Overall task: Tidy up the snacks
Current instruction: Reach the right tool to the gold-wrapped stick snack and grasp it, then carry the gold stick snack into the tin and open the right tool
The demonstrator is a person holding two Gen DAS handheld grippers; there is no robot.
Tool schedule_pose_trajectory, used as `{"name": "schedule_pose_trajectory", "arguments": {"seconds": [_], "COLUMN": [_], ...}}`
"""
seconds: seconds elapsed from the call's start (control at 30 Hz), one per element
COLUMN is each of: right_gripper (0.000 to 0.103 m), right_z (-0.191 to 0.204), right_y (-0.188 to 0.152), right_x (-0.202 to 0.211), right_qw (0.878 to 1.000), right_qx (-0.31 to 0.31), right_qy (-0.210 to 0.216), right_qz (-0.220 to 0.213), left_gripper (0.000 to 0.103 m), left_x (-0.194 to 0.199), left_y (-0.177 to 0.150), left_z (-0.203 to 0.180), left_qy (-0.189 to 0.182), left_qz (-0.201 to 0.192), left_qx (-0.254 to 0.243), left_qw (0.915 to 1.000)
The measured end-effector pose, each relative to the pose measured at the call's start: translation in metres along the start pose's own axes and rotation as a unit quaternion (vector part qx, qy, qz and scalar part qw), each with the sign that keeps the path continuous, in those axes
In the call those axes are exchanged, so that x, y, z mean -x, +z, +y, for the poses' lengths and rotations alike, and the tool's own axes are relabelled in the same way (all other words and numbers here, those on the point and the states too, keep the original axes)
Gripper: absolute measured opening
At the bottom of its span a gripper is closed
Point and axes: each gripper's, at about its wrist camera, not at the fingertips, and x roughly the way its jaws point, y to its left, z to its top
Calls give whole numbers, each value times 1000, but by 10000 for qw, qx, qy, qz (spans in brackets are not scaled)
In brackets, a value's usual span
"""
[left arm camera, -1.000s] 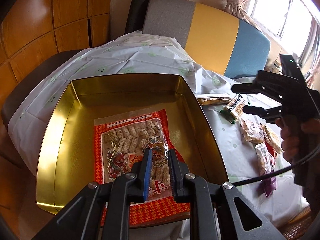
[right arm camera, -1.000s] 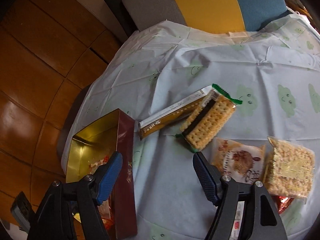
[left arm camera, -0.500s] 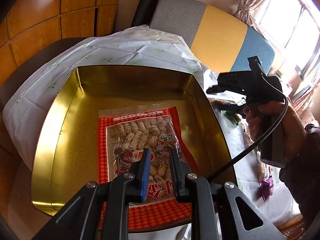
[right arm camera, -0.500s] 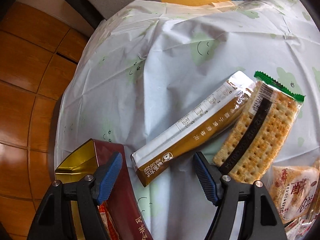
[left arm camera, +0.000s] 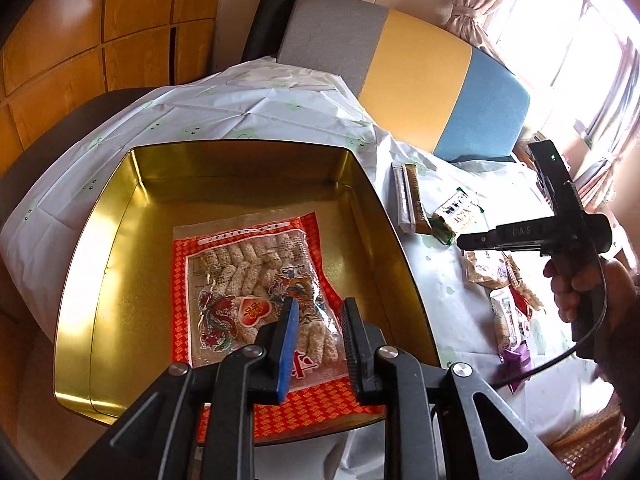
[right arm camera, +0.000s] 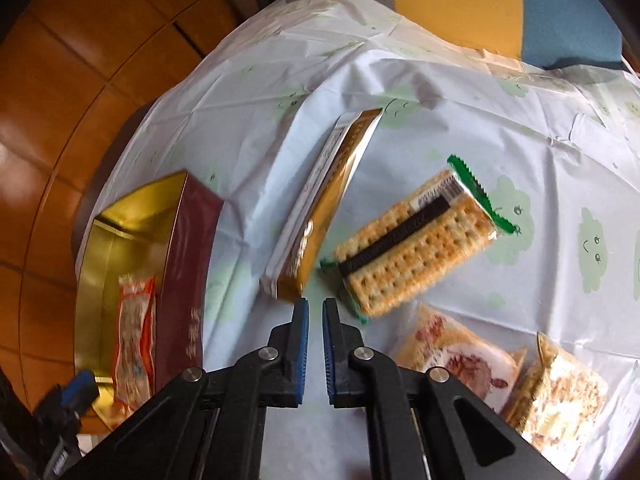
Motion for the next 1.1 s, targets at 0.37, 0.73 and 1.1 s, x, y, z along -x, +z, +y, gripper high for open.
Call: {"name": "schedule_pose_trajectory", "arguments": {"seconds": [0.37,0.73,1.1], "right_gripper": [40,51,25], "right_z": [22,45,52], "right_y": [12,69,23], "right_x": [8,-71,-27], "right_qw": [9968,9819,9836], "right_qx": [-87,270,1018], "right_qy": [-349,-1853,-1450], "right_qz": [-718,-291,-350], "left_gripper": [28,29,29], "left_x": [2,-9,-12], "left_y": [-2,1,-3], "left_z": [-3,26,9], "left_qy": [-6,152,277], "left_qz": [-14,97,155], "left_qx": [-69,286,140], "left_qw": [10000,9994,9994]}}
